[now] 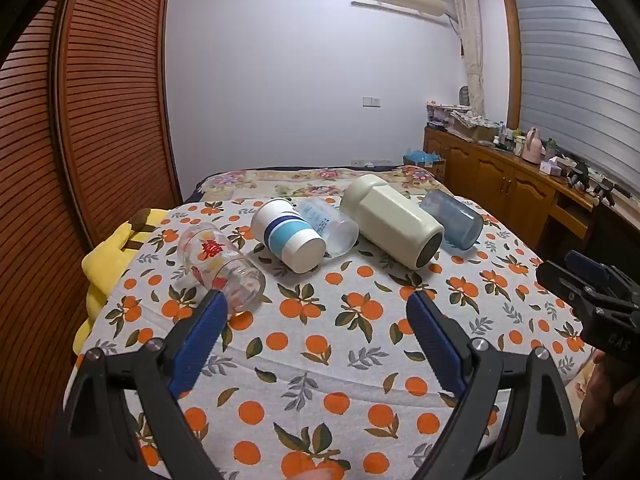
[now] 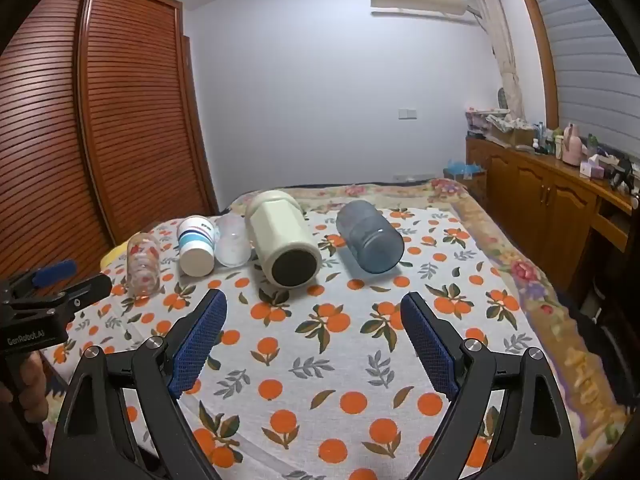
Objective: Flip cup upright
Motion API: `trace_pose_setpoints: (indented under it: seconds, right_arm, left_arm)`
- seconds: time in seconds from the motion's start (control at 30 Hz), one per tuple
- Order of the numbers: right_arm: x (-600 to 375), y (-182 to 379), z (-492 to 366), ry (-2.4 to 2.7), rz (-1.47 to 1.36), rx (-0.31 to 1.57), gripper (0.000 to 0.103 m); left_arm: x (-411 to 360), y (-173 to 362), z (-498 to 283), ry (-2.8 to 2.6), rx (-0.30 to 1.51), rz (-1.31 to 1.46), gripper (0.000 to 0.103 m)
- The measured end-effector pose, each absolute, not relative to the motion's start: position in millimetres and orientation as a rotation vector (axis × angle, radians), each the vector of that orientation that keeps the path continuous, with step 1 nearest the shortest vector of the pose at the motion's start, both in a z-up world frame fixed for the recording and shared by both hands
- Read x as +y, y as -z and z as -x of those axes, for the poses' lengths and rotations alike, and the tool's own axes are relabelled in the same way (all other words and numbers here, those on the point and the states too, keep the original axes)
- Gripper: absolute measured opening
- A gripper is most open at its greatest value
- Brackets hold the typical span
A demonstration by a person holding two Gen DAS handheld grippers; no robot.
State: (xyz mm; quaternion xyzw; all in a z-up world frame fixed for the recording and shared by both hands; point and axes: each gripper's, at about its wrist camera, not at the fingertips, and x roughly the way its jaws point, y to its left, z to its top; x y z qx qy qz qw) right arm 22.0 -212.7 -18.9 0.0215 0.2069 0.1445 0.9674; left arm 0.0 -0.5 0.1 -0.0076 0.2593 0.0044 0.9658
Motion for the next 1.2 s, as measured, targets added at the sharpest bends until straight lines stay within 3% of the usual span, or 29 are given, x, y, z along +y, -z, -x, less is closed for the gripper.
trace_pose_setpoints:
  seconds: [1.2]
  right_arm:
    - [-212.3, 19.3, -21.9, -0.285, -0.033, 0.421, 0.09]
  left_arm:
    - [-0.3, -2.8, 3.8, -0.013, 0.516, 0.022, 0.092]
